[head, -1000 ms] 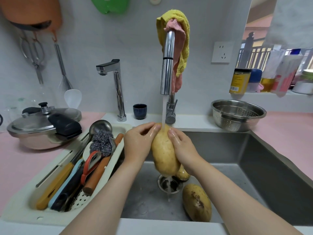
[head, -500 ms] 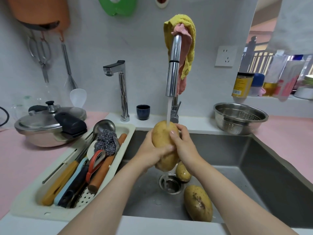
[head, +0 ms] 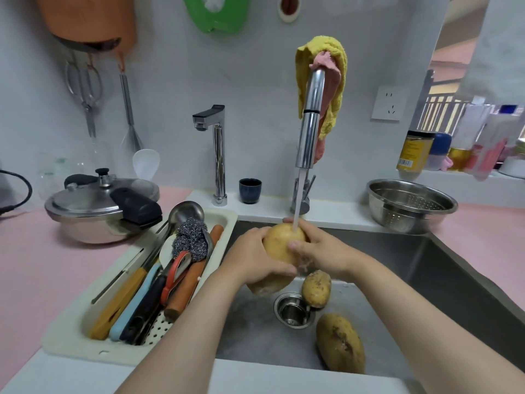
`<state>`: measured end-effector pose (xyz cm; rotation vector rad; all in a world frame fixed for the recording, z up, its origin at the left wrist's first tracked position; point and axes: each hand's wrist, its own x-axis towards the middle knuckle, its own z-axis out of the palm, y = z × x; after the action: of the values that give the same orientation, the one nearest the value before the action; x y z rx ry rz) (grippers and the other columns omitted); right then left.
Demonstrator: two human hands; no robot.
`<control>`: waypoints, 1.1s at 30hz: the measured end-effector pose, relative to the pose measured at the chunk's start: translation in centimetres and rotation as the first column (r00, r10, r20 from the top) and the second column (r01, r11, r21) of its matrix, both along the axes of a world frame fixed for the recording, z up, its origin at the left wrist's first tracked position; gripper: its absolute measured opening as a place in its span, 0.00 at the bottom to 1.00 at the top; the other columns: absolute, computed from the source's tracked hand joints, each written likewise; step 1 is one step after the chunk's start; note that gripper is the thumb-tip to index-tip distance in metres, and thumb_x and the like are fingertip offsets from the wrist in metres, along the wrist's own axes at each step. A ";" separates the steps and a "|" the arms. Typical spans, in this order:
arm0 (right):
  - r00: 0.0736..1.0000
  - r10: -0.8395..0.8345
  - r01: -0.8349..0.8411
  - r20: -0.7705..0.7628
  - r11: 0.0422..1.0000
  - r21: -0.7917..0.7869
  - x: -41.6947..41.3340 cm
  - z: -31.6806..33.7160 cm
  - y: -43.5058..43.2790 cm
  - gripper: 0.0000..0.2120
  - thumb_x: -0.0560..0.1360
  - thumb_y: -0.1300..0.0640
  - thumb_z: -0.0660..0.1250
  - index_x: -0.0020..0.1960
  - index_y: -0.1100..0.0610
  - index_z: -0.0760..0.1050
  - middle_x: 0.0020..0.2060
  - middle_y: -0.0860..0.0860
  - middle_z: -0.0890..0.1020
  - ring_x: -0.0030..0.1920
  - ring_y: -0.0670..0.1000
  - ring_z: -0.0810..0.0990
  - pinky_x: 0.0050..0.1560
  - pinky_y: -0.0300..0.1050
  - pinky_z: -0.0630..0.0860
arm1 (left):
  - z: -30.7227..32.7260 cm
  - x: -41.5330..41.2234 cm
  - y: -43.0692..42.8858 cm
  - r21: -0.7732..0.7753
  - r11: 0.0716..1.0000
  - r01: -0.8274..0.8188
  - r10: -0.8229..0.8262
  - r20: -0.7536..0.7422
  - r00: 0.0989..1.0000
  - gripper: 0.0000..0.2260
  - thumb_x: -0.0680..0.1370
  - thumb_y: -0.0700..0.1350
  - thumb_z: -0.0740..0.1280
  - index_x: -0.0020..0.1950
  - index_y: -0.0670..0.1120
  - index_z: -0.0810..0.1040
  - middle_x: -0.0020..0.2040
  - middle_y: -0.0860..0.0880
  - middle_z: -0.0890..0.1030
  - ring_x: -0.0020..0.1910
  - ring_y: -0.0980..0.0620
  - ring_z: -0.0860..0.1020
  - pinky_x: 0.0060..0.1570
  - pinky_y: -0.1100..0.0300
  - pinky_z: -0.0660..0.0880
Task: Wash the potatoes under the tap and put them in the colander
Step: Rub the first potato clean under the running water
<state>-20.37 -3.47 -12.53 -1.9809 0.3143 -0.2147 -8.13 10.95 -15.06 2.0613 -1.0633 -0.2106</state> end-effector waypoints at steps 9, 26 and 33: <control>0.891 -0.404 0.433 0.206 0.893 -0.121 3.0 -2.1 1.0 0.15 0.85 0.44 0.56 0.59 0.49 0.79 0.51 0.48 0.83 0.55 0.53 0.81 0.59 0.55 0.78 | 0.3 -0.3 -1.1 0.036 0.999 -0.037 0.034 0.069 0.997 0.40 0.57 0.64 0.81 0.67 0.55 0.77 0.58 0.55 0.83 0.54 0.53 0.79 0.55 0.56 0.77; 0.770 -0.601 0.513 0.214 0.783 0.351 2.3 -1.9 1.2 0.12 0.85 0.48 0.57 0.49 0.50 0.76 0.45 0.51 0.81 0.45 0.54 0.79 0.47 0.57 0.80 | 0.9 -2.3 -2.3 0.051 0.987 -0.154 0.131 0.305 0.943 0.40 0.59 0.68 0.76 0.69 0.61 0.72 0.55 0.57 0.83 0.53 0.53 0.81 0.50 0.56 0.77; 0.868 -0.457 0.353 0.193 0.843 0.406 2.0 -2.0 1.3 0.14 0.70 0.47 0.78 0.53 0.43 0.79 0.54 0.52 0.83 0.52 0.57 0.83 0.44 0.56 0.85 | 0.8 -2.8 -2.1 0.013 0.982 -0.186 0.166 0.395 0.903 0.29 0.61 0.66 0.76 0.59 0.60 0.75 0.46 0.60 0.82 0.47 0.55 0.81 0.41 0.58 0.75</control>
<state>-18.42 -2.14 -14.53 -1.4744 0.5502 -0.6650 -10.92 8.89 -14.22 2.2893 -1.1023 0.2854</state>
